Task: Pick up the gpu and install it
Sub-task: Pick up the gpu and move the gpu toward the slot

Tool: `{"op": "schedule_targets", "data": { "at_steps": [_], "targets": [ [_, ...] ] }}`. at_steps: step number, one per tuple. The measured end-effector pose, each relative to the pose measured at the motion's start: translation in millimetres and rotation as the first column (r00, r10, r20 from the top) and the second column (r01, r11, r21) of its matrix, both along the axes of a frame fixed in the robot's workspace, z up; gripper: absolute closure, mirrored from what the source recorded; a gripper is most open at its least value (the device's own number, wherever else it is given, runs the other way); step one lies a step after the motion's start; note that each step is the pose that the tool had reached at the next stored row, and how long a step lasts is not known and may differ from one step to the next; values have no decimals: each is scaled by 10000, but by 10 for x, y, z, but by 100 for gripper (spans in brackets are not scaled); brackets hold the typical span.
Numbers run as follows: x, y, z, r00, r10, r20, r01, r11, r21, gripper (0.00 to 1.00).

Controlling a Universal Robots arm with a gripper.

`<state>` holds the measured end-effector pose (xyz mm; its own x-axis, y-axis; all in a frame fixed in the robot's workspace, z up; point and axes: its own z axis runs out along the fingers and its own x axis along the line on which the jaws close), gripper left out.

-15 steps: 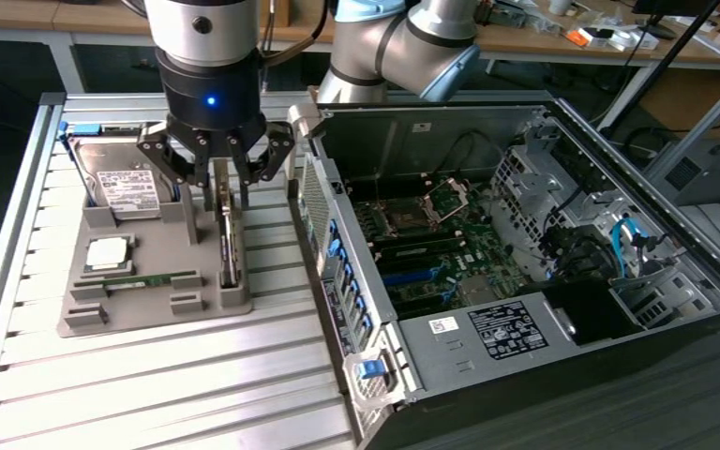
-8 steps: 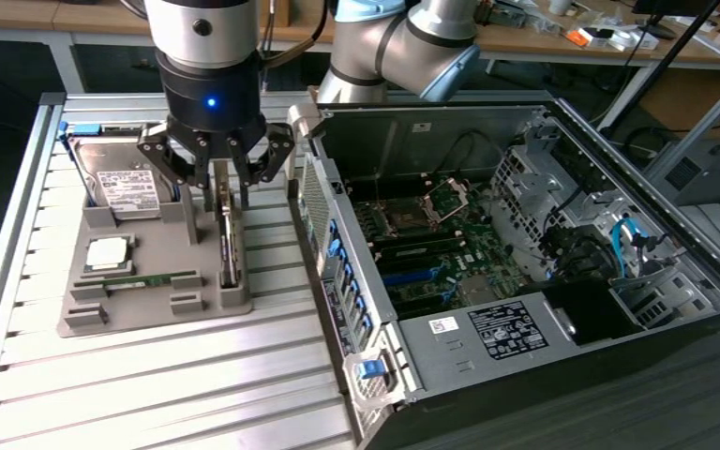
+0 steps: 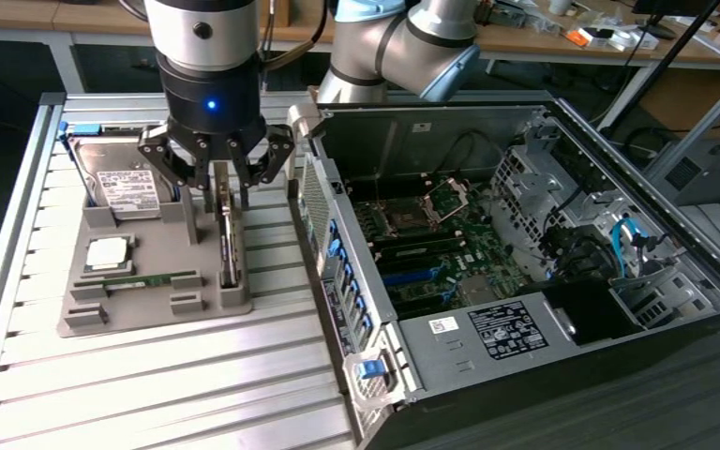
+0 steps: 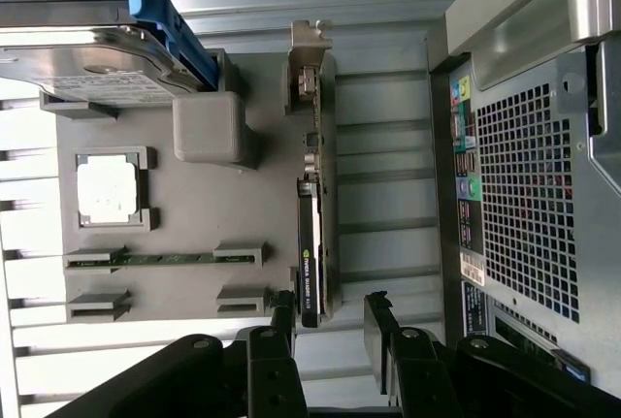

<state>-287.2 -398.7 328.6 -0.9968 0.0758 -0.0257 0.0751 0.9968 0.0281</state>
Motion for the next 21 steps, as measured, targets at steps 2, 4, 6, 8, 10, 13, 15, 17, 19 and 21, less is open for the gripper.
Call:
{"op": "schedule_targets", "data": {
  "at_steps": [2, 4, 6, 8, 10, 13, 15, 17, 19, 21],
  "targets": [
    [0, 0, -6, 10000, 0, 1, 0, 10000, 1, 58],
    [0, 0, -11, 10000, 0, 0, 0, 10000, 0, 58],
    [0, 0, -18, 10000, 0, 0, 0, 10000, 0, 58],
    [0, 0, -23, 10000, 0, 0, 0, 10000, 0, 58],
    [0, 0, -28, 10000, 0, 0, 0, 10000, 0, 58],
    [0, 0, -35, 10000, 0, 0, 0, 10000, 0, 58],
    [0, 0, -41, 10000, 0, 1, 0, 10000, 0, 58],
    [0, 0, -45, 10000, 0, 0, 0, 10000, 0, 58],
    [0, 0, -51, 10000, 0, 1, 0, 10000, 0, 58],
    [0, 0, -56, 10000, 0, 1, 0, 10000, 0, 58]
  ]
}}
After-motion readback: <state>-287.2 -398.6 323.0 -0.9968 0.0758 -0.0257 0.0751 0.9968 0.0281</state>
